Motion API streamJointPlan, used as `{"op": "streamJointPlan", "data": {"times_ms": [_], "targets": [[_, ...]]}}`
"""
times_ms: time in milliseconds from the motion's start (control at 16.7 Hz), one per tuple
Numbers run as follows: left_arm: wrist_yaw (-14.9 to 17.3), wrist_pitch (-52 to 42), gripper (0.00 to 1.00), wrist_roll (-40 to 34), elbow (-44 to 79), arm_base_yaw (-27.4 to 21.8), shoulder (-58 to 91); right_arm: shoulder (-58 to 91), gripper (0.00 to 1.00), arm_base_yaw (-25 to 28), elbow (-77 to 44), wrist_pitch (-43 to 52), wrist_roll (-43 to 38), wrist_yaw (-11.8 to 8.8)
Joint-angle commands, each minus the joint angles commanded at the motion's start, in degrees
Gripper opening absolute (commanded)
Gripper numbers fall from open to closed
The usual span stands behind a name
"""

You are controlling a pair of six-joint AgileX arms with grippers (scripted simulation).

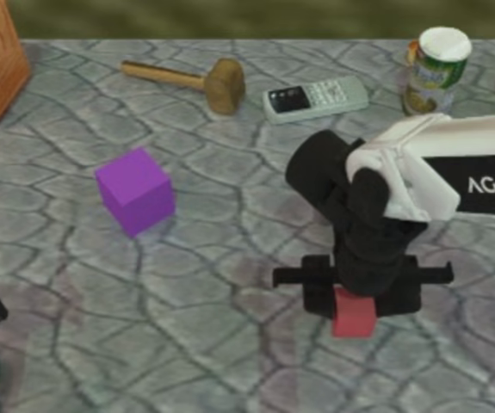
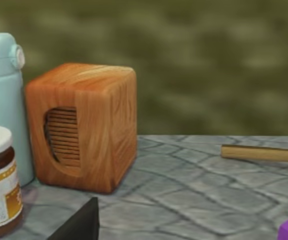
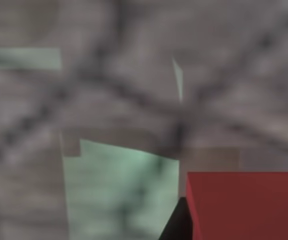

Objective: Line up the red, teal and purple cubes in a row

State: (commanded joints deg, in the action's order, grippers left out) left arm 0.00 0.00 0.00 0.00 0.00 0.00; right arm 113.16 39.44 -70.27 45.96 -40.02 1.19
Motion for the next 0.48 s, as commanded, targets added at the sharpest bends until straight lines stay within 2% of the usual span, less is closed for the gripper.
{"op": "streamJointPlan", "data": {"times_ms": [480], "targets": [[0.0,0.0,1.0,0.0,0.0,0.0,0.0,0.0,0.9,0.0,0.0,0.0,0.0,0.0]]}}
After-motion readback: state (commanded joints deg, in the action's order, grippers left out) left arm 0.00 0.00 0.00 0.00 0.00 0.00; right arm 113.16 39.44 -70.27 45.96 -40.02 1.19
